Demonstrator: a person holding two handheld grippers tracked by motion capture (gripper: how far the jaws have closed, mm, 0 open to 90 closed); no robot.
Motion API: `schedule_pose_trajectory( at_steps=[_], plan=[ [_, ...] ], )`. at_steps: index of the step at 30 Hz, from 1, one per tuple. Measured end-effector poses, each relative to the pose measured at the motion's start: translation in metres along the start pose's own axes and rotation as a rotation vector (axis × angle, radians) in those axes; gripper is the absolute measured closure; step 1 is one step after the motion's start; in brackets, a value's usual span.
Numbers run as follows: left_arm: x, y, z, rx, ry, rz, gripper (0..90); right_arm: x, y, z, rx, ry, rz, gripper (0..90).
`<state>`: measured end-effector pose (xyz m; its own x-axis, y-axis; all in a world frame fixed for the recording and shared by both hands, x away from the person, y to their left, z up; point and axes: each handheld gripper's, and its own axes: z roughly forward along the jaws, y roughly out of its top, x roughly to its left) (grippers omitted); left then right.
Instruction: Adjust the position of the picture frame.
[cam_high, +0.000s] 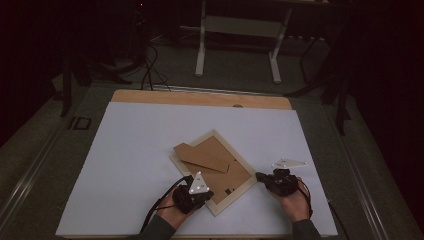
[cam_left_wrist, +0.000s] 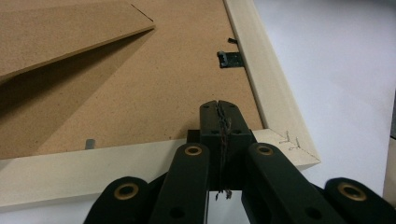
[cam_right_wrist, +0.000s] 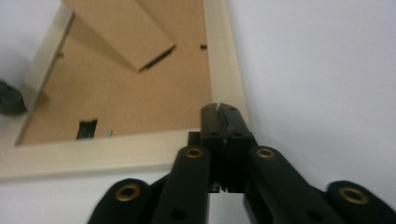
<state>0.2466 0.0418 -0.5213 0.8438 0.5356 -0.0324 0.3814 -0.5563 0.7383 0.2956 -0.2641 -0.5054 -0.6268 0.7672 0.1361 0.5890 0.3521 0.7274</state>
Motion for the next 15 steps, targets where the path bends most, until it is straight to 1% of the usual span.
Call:
schedule_pose_trajectory(
  at_steps=[3,5,8,9,10,11,12,13,14,15],
  plan=[
    [0.000,0.000,0.000,-0.001,0.003,0.004,90.0,0.003,-0.002,0.002,0.039,-0.002,-0.013,90.0],
    [0.003,-0.001,-0.001,0.001,0.019,0.007,90.0,0.003,-0.005,0.005,0.068,-0.002,-0.014,90.0],
    [0.006,-0.001,-0.003,0.003,0.031,-0.001,87.6,0.002,-0.008,0.007,0.084,0.004,-0.008,90.0],
    [0.013,-0.003,-0.007,-0.005,0.033,-0.022,86.6,0.001,-0.010,0.007,0.089,0.016,0.000,90.0],
    [0.013,-0.003,-0.007,-0.005,0.033,-0.022,86.6,0.001,-0.011,0.007,0.096,0.015,-0.002,90.0],
    [0.018,-0.004,-0.012,-0.017,0.042,-0.042,86.6,0.000,-0.012,0.007,0.100,0.016,0.002,90.0],
    [0.018,-0.004,-0.012,-0.017,0.042,-0.042,86.6,0.000,-0.012,0.007,0.100,0.016,0.002,90.0],
    [0.025,-0.005,-0.017,-0.027,0.055,-0.062,86.6,-0.001,-0.013,0.007,0.106,0.019,0.005,90.0],
    [0.025,-0.005,-0.017,-0.027,0.055,-0.062,86.6,-0.001,-0.014,0.007,0.109,0.018,0.004,90.0],
    [0.028,-0.006,-0.020,-0.033,0.064,-0.071,86.6,-0.001,-0.014,0.007,0.109,0.018,0.004,90.0]
  ],
)
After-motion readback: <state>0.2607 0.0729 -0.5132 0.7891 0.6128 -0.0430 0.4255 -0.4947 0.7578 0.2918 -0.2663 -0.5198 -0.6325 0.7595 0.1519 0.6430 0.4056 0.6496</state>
